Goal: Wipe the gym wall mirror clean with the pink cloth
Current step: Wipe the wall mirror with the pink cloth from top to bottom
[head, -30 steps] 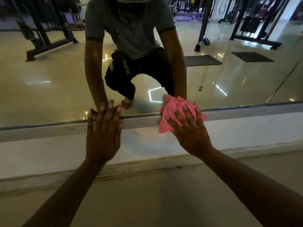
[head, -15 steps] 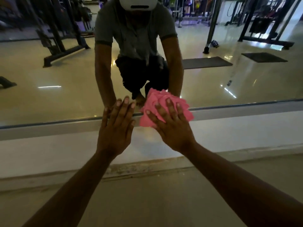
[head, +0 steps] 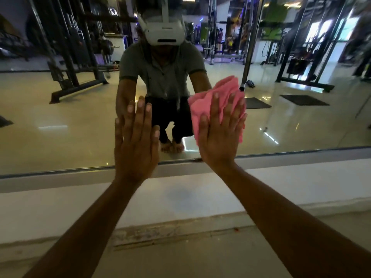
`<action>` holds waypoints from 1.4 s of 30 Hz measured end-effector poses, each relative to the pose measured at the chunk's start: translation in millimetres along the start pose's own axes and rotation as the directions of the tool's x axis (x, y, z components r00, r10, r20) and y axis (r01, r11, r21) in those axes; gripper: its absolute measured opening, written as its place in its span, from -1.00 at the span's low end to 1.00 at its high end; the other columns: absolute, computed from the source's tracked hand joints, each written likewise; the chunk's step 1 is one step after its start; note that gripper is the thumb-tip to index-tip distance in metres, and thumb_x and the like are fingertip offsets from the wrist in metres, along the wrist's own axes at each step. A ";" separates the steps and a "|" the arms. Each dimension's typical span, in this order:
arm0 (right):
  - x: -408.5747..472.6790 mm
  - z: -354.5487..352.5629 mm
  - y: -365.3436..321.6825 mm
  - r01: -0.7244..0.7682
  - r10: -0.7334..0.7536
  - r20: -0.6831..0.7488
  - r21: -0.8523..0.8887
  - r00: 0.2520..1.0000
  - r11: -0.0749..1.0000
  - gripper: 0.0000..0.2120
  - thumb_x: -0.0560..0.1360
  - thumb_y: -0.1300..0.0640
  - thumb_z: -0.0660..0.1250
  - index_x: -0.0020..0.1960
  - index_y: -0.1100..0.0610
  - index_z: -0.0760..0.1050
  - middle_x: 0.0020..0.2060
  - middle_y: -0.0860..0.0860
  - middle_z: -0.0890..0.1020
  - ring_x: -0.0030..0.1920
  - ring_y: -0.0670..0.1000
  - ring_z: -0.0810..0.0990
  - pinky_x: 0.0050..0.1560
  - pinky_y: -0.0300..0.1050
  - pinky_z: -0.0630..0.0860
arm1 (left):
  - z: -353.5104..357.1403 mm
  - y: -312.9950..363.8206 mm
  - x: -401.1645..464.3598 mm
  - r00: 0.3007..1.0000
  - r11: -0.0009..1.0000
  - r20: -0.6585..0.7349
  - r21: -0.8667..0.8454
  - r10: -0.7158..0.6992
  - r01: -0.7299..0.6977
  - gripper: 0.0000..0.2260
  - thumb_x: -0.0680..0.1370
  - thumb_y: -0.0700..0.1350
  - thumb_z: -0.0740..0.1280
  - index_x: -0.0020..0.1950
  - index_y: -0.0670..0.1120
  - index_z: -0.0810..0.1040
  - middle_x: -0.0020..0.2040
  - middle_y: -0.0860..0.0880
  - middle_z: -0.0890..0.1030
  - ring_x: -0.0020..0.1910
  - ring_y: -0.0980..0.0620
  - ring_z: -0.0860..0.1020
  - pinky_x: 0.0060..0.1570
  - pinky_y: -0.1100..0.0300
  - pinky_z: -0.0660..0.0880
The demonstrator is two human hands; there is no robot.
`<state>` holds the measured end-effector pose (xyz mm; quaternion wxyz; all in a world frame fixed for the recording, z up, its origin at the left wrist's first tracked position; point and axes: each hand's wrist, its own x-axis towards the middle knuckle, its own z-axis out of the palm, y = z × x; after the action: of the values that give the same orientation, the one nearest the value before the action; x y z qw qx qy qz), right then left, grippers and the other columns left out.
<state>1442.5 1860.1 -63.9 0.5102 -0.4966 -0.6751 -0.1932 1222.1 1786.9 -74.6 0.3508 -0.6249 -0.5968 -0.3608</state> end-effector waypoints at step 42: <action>-66.6 21.8 -29.1 0.453 -0.448 0.278 0.050 0.850 0.890 -0.39 0.81 -0.08 0.20 0.79 -0.07 0.07 0.78 0.14 -0.02 0.76 0.35 -0.15 0.68 0.54 -0.07 | -1.0 -42.1 -34.7 0.999 0.999 0.049 -0.043 -0.008 0.010 -0.39 0.79 -0.02 0.17 0.77 -0.19 0.04 0.78 -0.17 -0.02 0.77 -0.21 -0.02 0.69 -0.30 0.05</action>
<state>1405.5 1832.8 -124.2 0.3450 -0.3515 -0.8364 -0.2406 1179.1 1770.7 -104.0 0.3207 -0.6383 -0.6002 -0.3598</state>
